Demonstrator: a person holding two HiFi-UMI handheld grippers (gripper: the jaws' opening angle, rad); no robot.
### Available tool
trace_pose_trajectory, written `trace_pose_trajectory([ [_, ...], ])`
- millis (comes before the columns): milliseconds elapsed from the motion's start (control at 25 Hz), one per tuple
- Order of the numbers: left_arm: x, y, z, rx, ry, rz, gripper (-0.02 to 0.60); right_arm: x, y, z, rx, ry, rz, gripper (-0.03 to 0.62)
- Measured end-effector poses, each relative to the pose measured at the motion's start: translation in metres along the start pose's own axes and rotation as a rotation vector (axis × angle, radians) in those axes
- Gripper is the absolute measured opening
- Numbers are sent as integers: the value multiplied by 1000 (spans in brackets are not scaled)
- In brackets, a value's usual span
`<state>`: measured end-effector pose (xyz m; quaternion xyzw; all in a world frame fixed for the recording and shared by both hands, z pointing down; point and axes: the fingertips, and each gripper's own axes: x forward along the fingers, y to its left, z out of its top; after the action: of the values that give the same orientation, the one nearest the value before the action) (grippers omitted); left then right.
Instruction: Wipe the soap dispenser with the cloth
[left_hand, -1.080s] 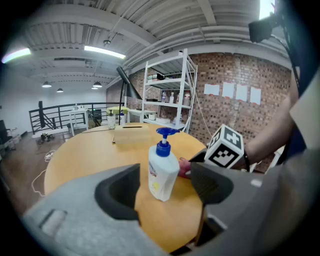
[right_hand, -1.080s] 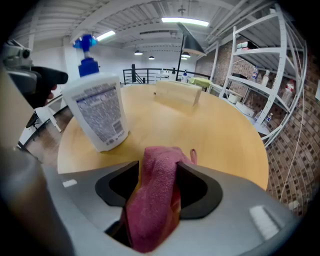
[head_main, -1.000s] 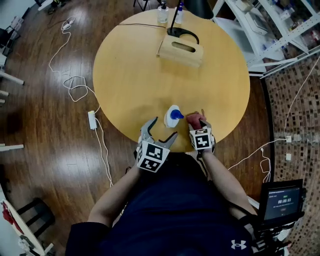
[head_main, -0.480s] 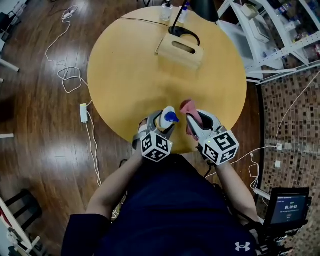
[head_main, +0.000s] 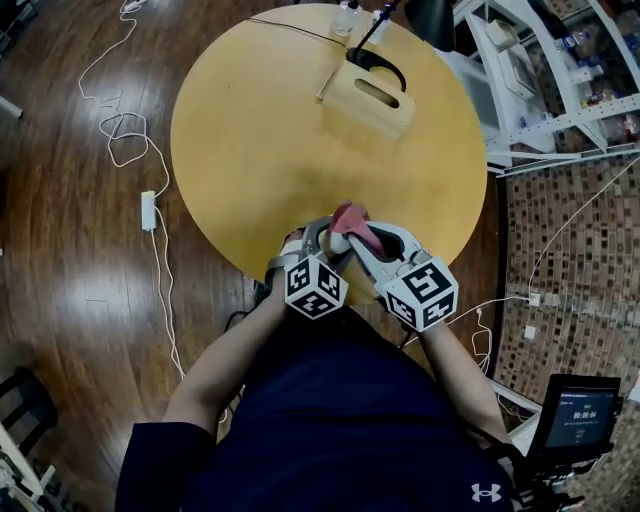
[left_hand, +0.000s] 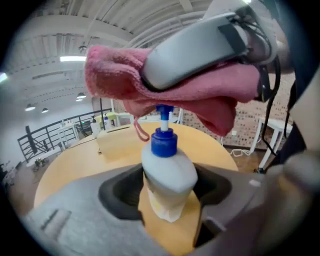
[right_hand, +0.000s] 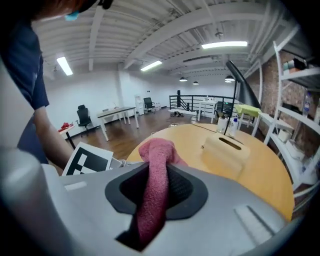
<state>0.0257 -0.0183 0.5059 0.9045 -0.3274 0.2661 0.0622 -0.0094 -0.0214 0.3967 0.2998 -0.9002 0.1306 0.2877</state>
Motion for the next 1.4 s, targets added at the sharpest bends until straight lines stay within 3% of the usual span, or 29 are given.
trace_pose_trajectory([
  [200,10,-9,7,75,-2,-41,285,-16,-49,-13,213,32,-120,77],
  [320,14,-12,10,100,-6,-59,285,-27,-76,-16,252,37,-205,77],
  [440,12,-7,10,67,-11,-72,285,-27,-47,12,144,-43,-123,77],
  [560,9,-1,10,36,-13,-89,284,-8,-11,9,-42,26,-54,77],
  [600,9,0,10,24,-14,-96,283,-3,-11,6,-52,37,-53,77],
  [760,11,2,12,7,-10,-119,282,-6,-51,0,167,46,-118,75],
  [880,10,1,12,-4,-14,-123,282,-19,-80,-16,219,97,-203,75],
  [960,10,0,14,-1,-16,-130,282,-29,-72,4,217,14,-172,75],
  [1040,10,1,14,1,-20,-135,282,-28,-45,28,130,-48,-101,75],
  [1160,10,2,13,-2,-22,-139,282,-7,-14,24,-33,27,-27,77],
  [1240,10,1,14,1,-19,-143,282,0,-15,14,-10,53,-18,77],
  [1320,11,0,15,8,-18,-148,282,-3,-25,12,82,31,-28,75],
  [1400,11,0,15,13,-17,-150,282,-9,-44,7,125,36,-85,75],
])
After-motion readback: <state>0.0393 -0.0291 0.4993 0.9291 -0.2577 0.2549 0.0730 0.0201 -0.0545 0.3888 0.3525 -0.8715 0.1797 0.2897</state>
